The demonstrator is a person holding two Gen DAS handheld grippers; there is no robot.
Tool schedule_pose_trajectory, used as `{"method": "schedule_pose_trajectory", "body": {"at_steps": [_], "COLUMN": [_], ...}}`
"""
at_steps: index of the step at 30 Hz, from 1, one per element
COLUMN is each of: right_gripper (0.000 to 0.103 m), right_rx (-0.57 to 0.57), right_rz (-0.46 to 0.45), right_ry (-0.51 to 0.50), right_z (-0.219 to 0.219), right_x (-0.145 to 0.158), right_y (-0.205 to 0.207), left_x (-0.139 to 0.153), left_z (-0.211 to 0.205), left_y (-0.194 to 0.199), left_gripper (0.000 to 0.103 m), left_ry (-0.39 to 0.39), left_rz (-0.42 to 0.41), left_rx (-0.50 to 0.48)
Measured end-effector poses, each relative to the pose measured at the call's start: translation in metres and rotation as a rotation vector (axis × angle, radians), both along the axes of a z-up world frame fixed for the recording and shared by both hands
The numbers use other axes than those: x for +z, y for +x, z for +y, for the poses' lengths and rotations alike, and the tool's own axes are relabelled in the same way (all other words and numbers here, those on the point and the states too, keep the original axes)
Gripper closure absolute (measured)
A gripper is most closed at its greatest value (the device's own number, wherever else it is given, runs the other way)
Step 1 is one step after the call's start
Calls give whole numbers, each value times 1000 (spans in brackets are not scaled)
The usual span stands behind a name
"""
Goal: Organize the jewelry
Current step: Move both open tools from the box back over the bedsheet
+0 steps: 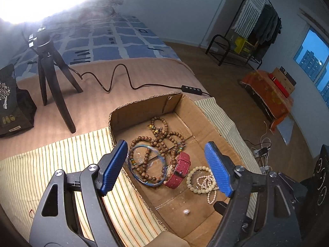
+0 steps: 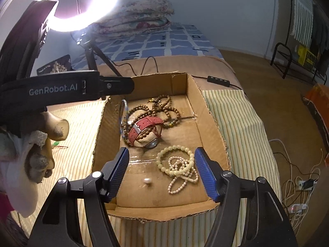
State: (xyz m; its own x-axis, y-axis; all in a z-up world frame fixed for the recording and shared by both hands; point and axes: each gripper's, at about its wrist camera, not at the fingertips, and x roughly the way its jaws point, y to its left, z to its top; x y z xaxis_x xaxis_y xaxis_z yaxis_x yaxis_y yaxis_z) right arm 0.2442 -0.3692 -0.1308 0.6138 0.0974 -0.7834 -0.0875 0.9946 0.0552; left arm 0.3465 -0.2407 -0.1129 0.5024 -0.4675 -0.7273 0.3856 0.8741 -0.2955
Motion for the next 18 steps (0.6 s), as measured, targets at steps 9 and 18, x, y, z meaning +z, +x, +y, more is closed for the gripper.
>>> {"method": "schedule_pose_trajectory", "body": {"at_steps": [9,18], "right_gripper": [37,37], "right_rx": [-2,-6], "right_rz": [-7,-21], "right_ry": [-11,-26], "right_z": [3,6], "right_x": [7,17], "right_y": [-3,-11], "left_x": [10,27], "left_z": [7,16], "left_y": [-8,-22], "left_gripper": [23,23], "left_ry": [0,-2], "left_rz": [-20,-52], "left_rx": [10,23]}}
